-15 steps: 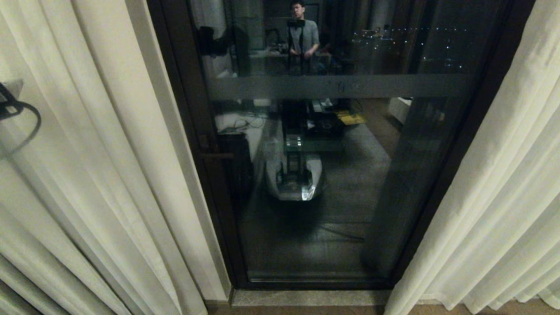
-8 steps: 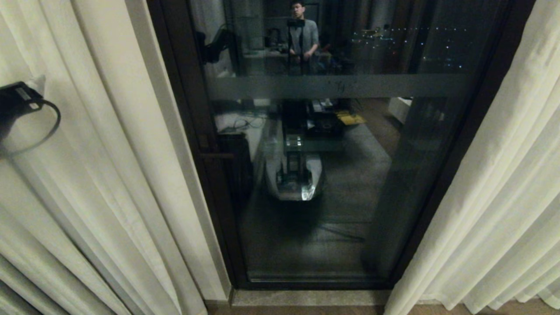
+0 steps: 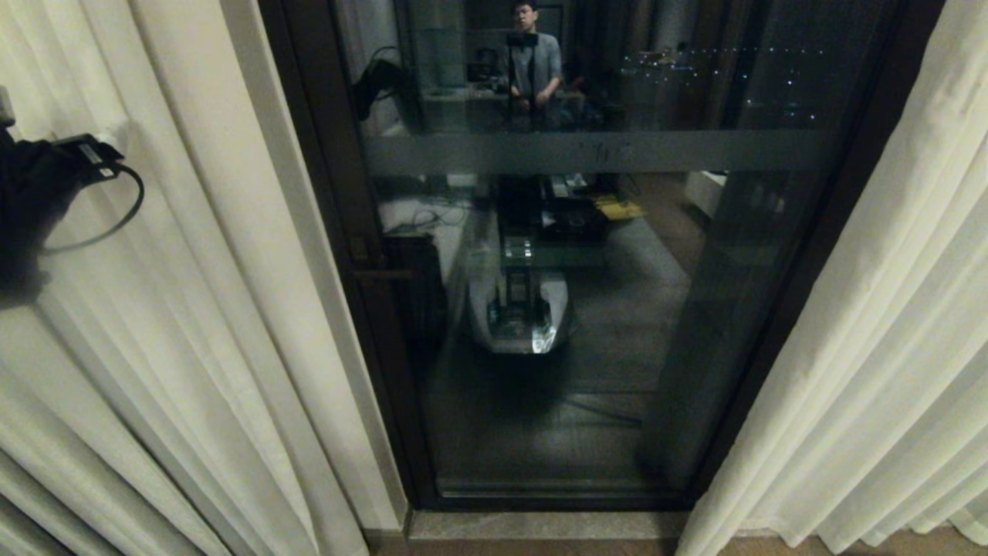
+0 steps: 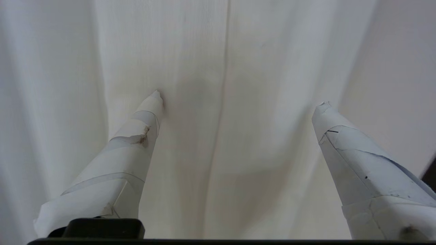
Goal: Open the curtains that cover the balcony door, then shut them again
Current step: Close the inner curtains on both sides
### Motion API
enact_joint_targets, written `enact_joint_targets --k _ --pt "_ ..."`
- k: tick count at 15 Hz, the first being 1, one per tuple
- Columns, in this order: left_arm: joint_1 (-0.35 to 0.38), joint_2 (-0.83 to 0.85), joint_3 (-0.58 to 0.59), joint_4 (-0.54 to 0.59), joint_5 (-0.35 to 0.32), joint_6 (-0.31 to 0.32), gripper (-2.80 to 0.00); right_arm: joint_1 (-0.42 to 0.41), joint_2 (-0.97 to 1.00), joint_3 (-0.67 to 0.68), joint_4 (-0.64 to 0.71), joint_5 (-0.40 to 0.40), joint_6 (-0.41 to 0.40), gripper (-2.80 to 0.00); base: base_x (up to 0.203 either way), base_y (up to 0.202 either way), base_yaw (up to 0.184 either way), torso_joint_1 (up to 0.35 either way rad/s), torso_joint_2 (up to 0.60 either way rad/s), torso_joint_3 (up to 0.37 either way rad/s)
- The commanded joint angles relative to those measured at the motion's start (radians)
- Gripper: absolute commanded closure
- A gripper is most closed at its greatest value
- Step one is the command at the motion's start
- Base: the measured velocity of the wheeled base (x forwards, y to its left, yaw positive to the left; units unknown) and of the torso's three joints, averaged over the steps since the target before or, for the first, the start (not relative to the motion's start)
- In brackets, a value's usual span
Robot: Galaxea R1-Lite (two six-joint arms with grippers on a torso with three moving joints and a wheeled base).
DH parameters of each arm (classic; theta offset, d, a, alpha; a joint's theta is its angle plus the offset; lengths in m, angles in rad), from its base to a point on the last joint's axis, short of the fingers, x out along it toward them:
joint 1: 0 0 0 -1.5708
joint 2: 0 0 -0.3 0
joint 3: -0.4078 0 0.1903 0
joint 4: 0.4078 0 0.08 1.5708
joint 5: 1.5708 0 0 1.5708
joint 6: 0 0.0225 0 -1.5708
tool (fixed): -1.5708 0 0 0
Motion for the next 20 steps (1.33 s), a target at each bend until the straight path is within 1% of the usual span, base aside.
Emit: enact_joint_targets --k 1,3,5,11,12,17,20 --pt "-0.002 0.061 -0.041 -0.005 -0.005 -0.002 -2.80 0.001 0.000 0.000 -0.001 0.000 -0.001 0.00 0.000 0.000 0.000 0.000 0.00 0.000" --pt "-0.001 0.080 -0.062 -0.006 -0.027 -0.007 -2.80 0.001 0.000 0.000 -0.001 0.000 -0.001 0.00 0.000 0.000 0.000 0.000 0.00 0.000" --pt "-0.001 0.081 -0.065 -0.005 -0.046 -0.030 -2.80 0.001 0.000 0.000 -0.001 0.000 -0.001 0.00 0.000 0.000 0.000 0.000 0.00 0.000" --pt "-0.018 0.103 -0.097 -0.014 -0.049 -0.046 -2.80 0.001 0.000 0.000 -0.001 0.000 -0.001 0.00 0.000 0.000 0.000 0.000 0.00 0.000" --pt "-0.024 0.103 -0.097 -0.014 -0.049 -0.046 0.00 0.001 0.000 0.000 -0.001 0.000 -0.001 0.00 0.000 0.000 0.000 0.000 0.00 0.000" --pt "-0.027 0.101 -0.110 -0.024 -0.048 -0.046 0.00 0.001 0.000 0.000 -0.001 0.000 -0.001 0.00 0.000 0.000 0.000 0.000 0.00 0.000" --pt "-0.027 0.101 -0.105 -0.097 -0.048 -0.048 0.00 0.001 0.000 0.000 -0.001 0.000 -0.001 0.00 0.000 0.000 0.000 0.000 0.00 0.000"
